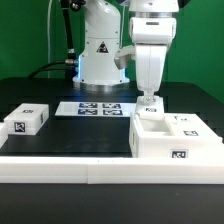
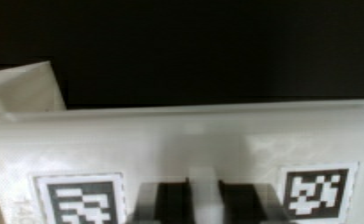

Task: Assemble cabinet

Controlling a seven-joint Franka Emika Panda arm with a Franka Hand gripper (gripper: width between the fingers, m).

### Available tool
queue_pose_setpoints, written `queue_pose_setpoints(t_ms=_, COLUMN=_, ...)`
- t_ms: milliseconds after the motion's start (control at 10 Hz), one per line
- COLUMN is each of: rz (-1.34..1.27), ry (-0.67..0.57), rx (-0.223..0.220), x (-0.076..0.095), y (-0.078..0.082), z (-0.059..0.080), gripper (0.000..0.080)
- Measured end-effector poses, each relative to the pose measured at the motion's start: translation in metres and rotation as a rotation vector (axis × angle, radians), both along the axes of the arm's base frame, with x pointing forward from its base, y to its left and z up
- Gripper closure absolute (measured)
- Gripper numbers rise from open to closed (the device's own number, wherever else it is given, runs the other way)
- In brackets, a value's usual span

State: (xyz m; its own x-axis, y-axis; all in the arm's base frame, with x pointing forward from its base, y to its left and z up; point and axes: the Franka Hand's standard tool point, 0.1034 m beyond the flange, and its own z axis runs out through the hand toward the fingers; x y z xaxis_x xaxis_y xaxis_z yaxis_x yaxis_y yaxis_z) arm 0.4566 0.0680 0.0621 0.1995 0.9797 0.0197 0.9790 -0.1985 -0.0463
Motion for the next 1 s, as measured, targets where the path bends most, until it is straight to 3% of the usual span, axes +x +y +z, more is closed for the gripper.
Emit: queue_pose_setpoints(t_ms=1000, rz=0.139, ry=-0.02, rx=0.003, x=0.01, y=-0.011, z=-0.002, gripper=0.0731)
